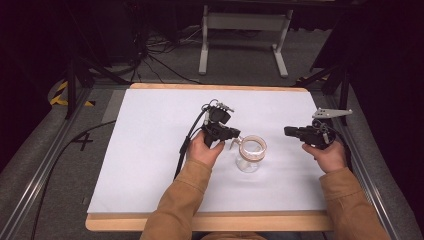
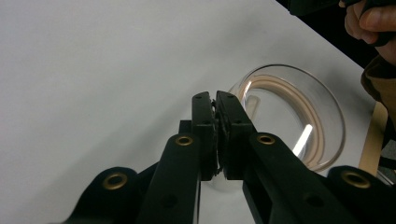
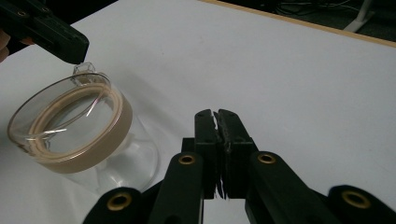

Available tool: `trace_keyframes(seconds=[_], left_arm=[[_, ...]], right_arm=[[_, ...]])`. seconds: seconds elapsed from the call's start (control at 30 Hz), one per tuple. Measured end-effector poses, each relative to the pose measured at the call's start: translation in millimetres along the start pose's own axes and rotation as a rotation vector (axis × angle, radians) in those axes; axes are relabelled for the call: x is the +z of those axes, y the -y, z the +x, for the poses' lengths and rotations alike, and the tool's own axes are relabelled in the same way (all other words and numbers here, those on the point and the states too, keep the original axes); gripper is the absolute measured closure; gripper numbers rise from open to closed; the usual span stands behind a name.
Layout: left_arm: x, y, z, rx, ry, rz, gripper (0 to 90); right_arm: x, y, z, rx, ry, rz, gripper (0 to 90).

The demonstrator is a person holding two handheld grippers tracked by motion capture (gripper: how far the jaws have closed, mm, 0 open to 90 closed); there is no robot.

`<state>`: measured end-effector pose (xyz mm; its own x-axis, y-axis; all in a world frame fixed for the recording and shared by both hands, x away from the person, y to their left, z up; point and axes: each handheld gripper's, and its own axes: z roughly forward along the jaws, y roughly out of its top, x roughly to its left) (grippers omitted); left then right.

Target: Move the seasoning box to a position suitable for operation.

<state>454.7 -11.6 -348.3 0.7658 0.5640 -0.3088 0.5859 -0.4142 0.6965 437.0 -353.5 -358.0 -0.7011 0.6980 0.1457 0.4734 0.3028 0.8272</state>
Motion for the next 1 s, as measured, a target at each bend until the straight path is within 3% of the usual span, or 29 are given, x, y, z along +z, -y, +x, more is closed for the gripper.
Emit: trace_keyframes(seconds=[0.27, 1.0], left_arm=[[0.0, 1.1, 0.1, -0.015, 0.012, -0.004, 87.4], [0.0, 1.4, -3.0, -0.005, -0.014, -0.001, 89.5]], right_arm=[[0.4, -0.2, 0.5, -0.006, -0.002, -0.002, 86.7], [-0.5, -4.1, 8.7, -0.035, -0.019, 0.002, 88.0]])
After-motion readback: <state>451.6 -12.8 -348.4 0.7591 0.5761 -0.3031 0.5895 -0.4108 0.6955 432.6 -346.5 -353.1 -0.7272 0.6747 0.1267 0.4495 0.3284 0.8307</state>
